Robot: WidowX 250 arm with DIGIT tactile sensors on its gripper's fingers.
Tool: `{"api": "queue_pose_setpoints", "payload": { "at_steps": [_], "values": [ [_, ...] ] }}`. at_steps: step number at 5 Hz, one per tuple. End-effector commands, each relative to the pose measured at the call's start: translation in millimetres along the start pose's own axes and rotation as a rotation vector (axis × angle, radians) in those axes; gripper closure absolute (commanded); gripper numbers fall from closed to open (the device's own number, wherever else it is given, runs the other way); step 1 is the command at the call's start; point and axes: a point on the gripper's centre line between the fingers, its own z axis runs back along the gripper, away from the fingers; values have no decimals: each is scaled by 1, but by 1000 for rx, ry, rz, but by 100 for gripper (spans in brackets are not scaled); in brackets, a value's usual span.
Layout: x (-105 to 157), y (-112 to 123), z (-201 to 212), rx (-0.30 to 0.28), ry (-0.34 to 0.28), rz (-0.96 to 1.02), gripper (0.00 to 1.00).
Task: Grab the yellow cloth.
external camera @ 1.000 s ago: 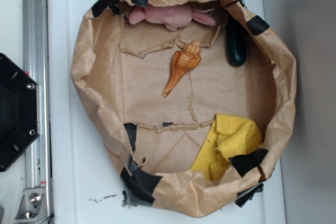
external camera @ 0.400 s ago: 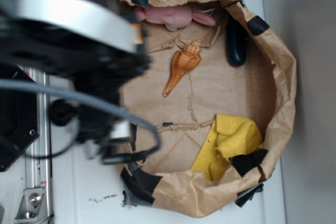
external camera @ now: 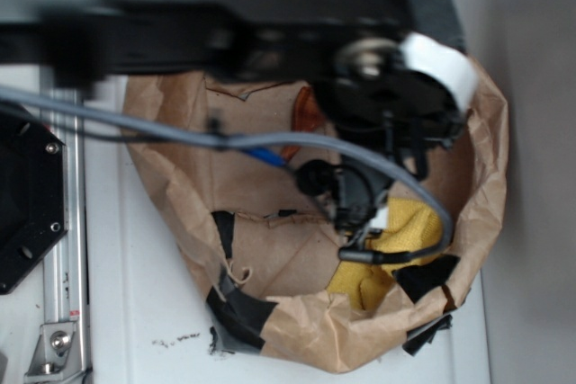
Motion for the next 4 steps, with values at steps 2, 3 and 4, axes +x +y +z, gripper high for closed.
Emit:
{"api": "queue_pose_setpoints", "payload": {
  "at_steps": [2, 3, 4],
  "values": [
    [13, -60, -40, -95, -86, -405, 0],
    [16, -71, -54, -113, -85, -400, 0],
    [22, -72, -76, -78, -61, -386, 0]
  ]
}}
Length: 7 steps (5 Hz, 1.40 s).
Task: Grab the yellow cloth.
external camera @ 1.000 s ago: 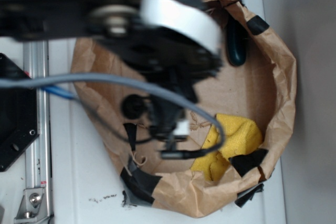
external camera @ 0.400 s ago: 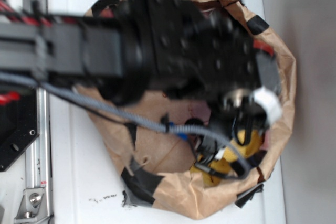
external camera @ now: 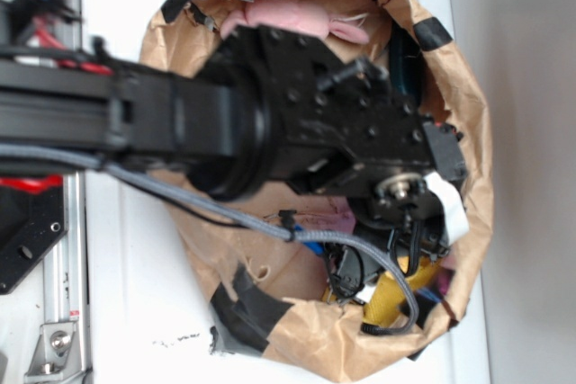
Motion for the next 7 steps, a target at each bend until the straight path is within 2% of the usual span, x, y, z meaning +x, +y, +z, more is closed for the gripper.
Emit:
{"api": "queue_pose_setpoints", "payload": {
  "at_steps": [1, 2, 4, 5, 7],
  "values": [
    [19, -2, -20, 33, -40, 24, 100],
    [20, 7, -14, 93, -54, 71, 100],
    [31, 16, 13, 160, -115, 130, 100],
    [21, 20, 40, 197, -161, 264, 100],
    [-30, 27, 117, 284, -192, 469, 100]
  ]
}}
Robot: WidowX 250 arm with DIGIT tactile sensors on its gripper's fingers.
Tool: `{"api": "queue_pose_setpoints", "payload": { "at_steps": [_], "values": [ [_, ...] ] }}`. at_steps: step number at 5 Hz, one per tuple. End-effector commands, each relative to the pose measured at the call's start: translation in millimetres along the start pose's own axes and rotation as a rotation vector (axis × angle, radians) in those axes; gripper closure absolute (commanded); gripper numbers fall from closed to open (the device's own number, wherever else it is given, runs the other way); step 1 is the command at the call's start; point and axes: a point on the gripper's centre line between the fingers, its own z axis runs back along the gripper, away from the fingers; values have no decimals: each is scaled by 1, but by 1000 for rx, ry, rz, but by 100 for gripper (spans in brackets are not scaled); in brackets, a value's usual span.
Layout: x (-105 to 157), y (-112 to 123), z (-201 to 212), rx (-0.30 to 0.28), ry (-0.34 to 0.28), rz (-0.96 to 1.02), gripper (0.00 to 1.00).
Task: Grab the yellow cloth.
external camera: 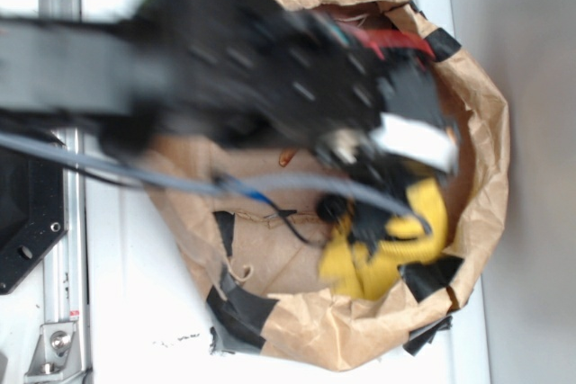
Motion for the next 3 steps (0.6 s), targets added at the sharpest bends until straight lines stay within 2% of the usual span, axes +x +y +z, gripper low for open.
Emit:
{"api": "queue_pose_setpoints", "payload": {
  "at_steps": [1, 2, 3],
  "values": [
    [-26, 26, 83, 68, 21, 277, 100],
    [-25, 25, 111, 54, 60, 386, 100],
    [-22, 21, 106, 61, 147, 428, 100]
  ]
}}
